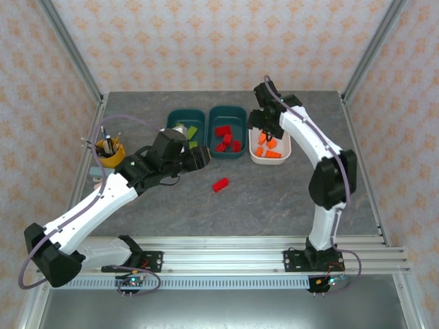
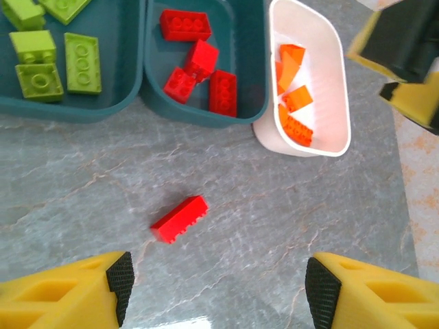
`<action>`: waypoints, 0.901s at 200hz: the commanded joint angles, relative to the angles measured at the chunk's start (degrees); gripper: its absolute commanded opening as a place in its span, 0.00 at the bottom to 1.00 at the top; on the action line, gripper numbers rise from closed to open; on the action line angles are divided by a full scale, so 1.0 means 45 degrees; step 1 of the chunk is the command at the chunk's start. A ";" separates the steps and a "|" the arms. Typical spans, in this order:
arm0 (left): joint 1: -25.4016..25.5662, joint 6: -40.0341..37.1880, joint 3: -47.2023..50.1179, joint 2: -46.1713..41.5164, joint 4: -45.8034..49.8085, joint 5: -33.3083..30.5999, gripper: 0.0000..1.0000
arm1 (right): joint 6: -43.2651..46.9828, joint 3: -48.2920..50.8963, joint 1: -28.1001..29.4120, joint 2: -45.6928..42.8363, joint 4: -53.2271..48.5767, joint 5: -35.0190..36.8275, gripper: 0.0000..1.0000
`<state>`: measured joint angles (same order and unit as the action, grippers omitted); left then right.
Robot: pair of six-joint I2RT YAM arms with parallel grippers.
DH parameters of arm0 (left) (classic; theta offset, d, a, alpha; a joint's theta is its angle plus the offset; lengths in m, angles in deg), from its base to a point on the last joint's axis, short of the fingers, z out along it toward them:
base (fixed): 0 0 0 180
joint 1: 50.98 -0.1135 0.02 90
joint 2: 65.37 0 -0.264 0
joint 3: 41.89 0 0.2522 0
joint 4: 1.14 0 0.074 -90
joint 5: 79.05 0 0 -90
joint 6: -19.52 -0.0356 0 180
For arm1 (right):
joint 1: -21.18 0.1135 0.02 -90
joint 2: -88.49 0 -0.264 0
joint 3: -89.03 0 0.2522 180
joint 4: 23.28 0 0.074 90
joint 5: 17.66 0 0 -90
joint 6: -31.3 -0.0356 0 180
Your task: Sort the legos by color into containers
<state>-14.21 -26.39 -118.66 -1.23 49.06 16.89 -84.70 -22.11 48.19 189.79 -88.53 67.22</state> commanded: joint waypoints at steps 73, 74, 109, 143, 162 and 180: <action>0.0129 0.0552 0.4147 -0.4185 0.1222 -0.1043 0.71 | -0.7022 0.3734 0.3937 0.0777 0.2133 -0.1856 0.73; 0.0129 0.0552 0.4181 -0.4219 0.1200 -0.1034 0.71 | -0.7048 0.3703 0.3968 0.0813 0.2129 -0.1843 0.73; 0.0129 0.0726 0.5493 -0.5490 0.0902 -0.0872 0.71 | -0.8572 0.3402 0.4291 0.1718 0.2203 -0.1674 0.71; 0.0135 0.1095 0.6133 -0.6563 0.1307 -0.0943 0.71 | -0.9652 0.3401 0.4292 0.2485 0.2427 -0.2018 0.67; 0.0141 0.1212 0.6265 -0.7066 0.1487 -0.1010 0.72 | -0.9956 0.3281 0.4292 0.2852 0.2643 -0.2006 0.62; 0.0129 0.1257 0.6252 -0.7313 0.1673 -0.1026 0.72 | -1.0066 0.3023 0.4304 0.3256 0.2701 -0.2123 0.53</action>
<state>-14.21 -22.26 -91.05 -32.44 54.37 14.51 -126.34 -5.83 67.53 202.20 -77.18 57.62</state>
